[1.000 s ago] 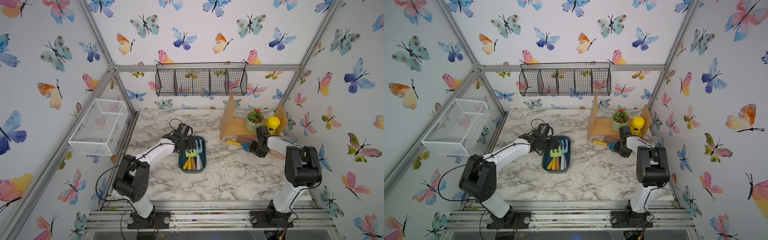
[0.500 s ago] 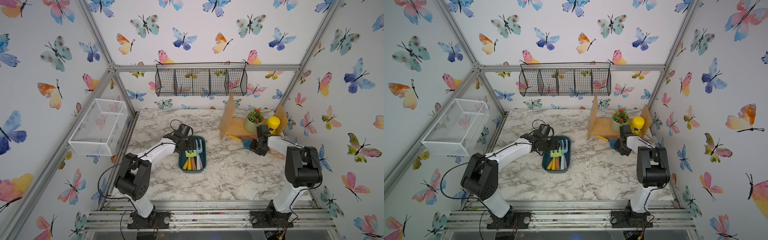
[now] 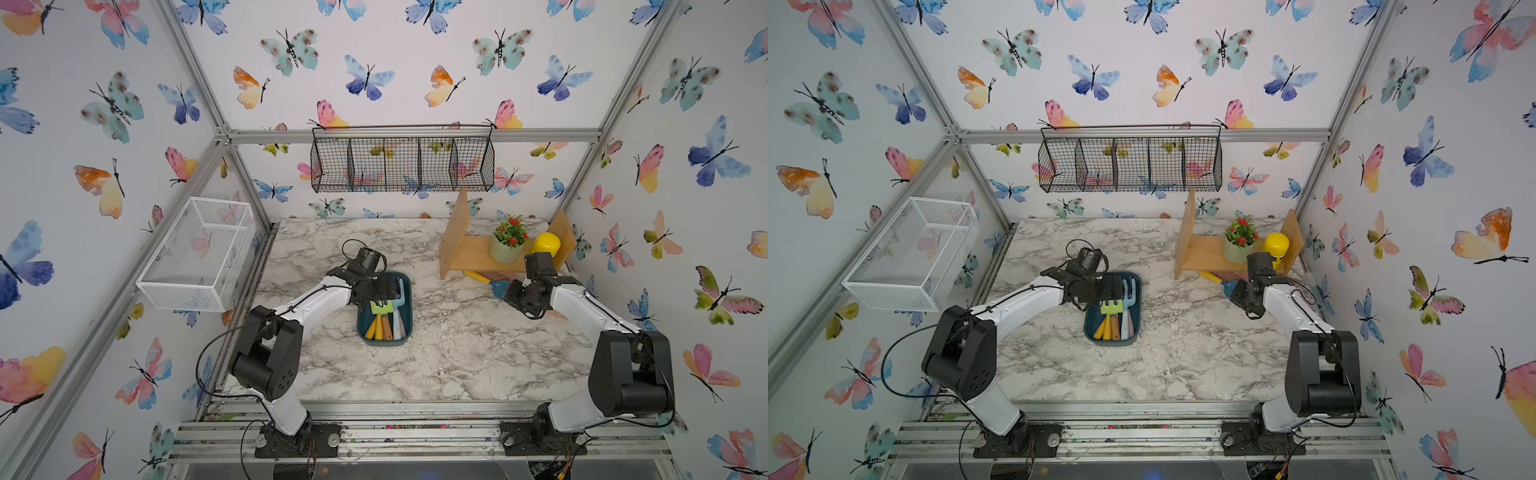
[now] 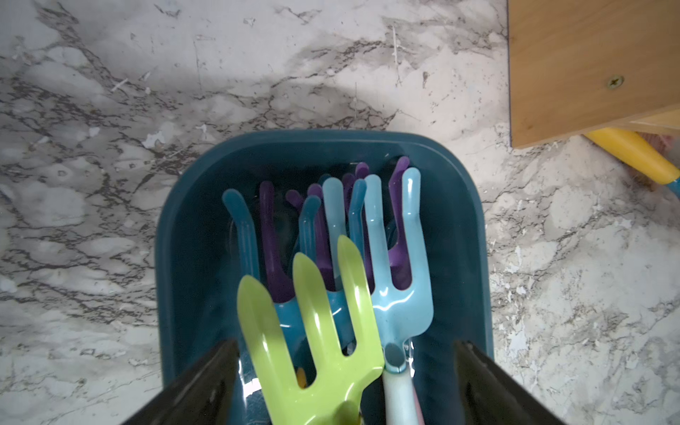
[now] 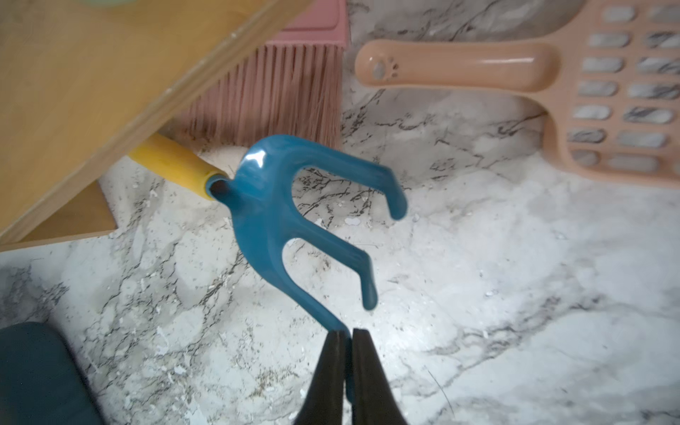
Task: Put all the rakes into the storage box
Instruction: Pick up the rake at the center of the board, then adjust the rake.
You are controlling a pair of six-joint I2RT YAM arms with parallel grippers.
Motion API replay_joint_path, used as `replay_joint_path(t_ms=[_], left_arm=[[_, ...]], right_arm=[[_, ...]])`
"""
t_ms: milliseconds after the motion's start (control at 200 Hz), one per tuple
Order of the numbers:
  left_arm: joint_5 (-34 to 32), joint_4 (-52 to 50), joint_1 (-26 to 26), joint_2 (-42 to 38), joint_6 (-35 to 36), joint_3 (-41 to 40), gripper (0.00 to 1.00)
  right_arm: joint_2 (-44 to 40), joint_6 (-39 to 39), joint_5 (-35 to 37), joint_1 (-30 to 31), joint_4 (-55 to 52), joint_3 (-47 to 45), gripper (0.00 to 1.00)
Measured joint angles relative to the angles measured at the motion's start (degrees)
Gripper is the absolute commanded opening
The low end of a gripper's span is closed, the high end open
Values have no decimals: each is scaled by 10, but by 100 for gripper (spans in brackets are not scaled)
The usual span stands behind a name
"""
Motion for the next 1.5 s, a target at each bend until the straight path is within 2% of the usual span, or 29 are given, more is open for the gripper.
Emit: replay_joint_path(t_ms=[295,476,641,836,1081,1322,1497], left_arm=[[60,33,0,-7,0,25,95],[87,60,0,-25,4,29,95],[114,85,0,-38,9,29,95],[143,105,0,-40,10,29,95],[166,131,0,-40,5,24,95],[172,145,0,-40,-3,12,93],[189,150,0,-40,-9,7,88]], right_arm=[[-75,-36,-13,-2,-96,34,10],[-78,-75,-61,-2,-143,86,10],[-79,-104,-117,-1,-170,92,9],[-90,-116,-197,17,-170,79,9],[-91,-117,-284,85,-143,78,11],[-83,-103,-318,126,-110,92,11],[-59,-95,-322,146,-82,106,11]])
